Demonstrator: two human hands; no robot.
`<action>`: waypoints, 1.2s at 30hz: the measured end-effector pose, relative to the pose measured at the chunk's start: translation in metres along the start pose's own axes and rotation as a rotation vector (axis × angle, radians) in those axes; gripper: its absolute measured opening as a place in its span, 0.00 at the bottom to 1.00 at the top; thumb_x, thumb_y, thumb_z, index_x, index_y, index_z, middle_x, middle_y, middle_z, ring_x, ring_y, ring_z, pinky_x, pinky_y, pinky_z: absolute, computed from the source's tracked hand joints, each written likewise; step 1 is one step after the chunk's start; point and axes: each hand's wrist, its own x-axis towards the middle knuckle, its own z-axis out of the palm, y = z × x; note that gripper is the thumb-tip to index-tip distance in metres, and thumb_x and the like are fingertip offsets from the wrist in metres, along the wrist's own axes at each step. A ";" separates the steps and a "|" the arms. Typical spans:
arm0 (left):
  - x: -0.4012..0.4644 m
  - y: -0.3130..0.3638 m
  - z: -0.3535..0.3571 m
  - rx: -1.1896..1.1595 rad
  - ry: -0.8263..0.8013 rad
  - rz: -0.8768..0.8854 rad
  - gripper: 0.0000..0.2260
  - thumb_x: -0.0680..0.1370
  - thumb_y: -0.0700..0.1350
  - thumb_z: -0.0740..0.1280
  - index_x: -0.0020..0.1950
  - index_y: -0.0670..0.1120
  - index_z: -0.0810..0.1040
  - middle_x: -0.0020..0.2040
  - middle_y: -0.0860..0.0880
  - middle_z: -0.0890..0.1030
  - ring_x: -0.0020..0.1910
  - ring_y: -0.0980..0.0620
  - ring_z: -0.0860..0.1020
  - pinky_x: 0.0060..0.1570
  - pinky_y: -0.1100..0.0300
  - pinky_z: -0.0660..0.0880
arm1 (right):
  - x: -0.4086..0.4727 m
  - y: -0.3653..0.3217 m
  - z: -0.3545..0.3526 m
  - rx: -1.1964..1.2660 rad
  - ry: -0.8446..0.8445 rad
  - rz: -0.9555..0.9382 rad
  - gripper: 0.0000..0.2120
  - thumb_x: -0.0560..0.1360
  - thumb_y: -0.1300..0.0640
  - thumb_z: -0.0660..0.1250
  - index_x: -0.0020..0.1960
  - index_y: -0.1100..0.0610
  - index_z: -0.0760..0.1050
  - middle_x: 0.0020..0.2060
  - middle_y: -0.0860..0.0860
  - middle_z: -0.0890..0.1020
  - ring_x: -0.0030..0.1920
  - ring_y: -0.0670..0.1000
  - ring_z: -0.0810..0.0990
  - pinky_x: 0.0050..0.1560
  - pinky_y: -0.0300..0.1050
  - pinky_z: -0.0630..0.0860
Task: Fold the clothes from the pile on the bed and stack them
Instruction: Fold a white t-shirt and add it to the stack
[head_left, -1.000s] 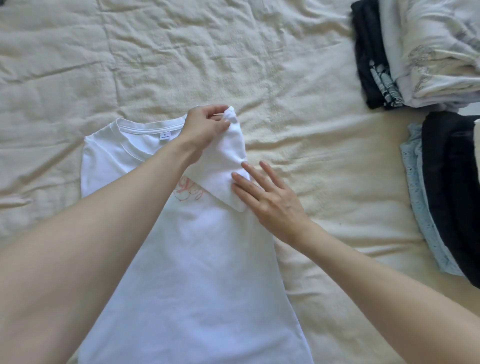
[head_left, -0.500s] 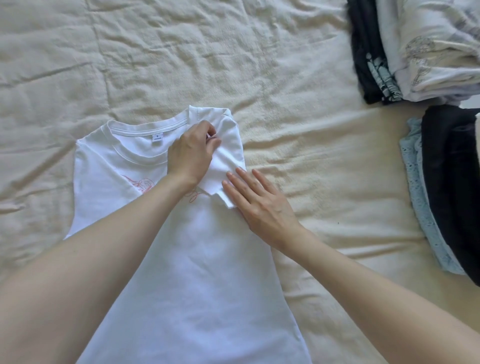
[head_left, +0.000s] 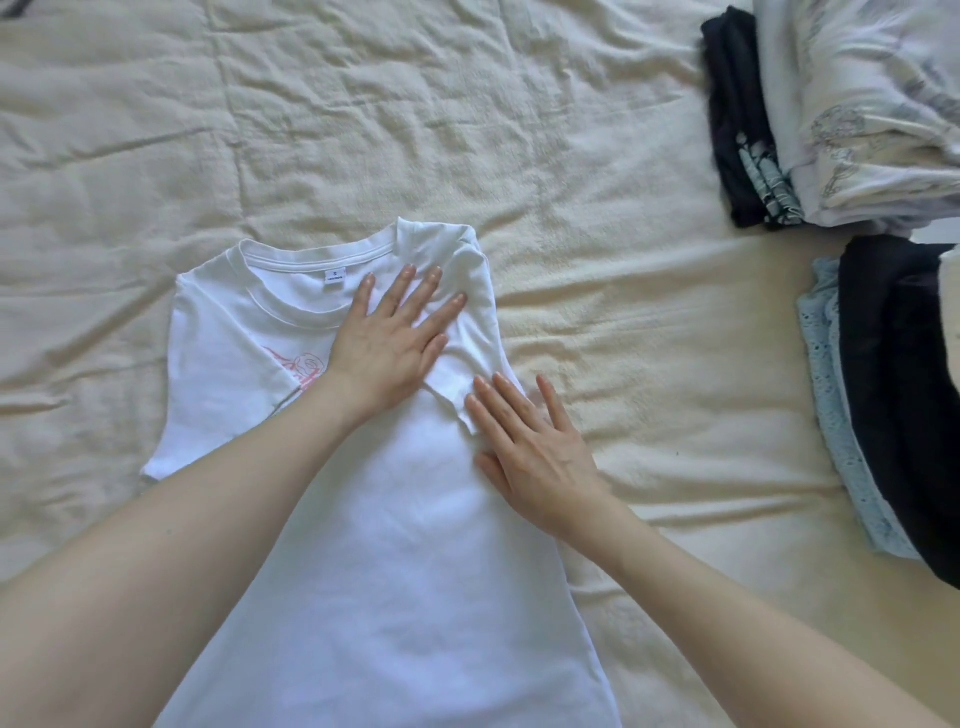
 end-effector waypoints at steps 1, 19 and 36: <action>0.000 0.000 -0.001 0.015 -0.013 -0.008 0.23 0.82 0.55 0.45 0.76 0.58 0.44 0.78 0.50 0.44 0.77 0.48 0.43 0.72 0.45 0.40 | -0.001 -0.001 -0.001 -0.009 0.001 0.012 0.24 0.75 0.49 0.58 0.68 0.58 0.73 0.68 0.54 0.73 0.69 0.54 0.69 0.68 0.62 0.63; -0.061 0.016 0.005 -0.096 -0.022 0.051 0.26 0.81 0.47 0.54 0.78 0.52 0.50 0.78 0.49 0.46 0.77 0.47 0.45 0.72 0.44 0.40 | 0.009 -0.010 -0.007 0.180 0.195 -0.024 0.10 0.74 0.65 0.68 0.55 0.62 0.80 0.56 0.55 0.82 0.61 0.57 0.78 0.63 0.62 0.71; -0.296 0.056 0.038 -0.405 -0.230 -0.362 0.23 0.81 0.45 0.58 0.76 0.48 0.58 0.77 0.44 0.51 0.76 0.42 0.49 0.72 0.42 0.47 | -0.165 -0.109 -0.031 0.421 -0.369 0.402 0.18 0.76 0.63 0.64 0.65 0.60 0.73 0.71 0.62 0.66 0.72 0.63 0.63 0.69 0.63 0.62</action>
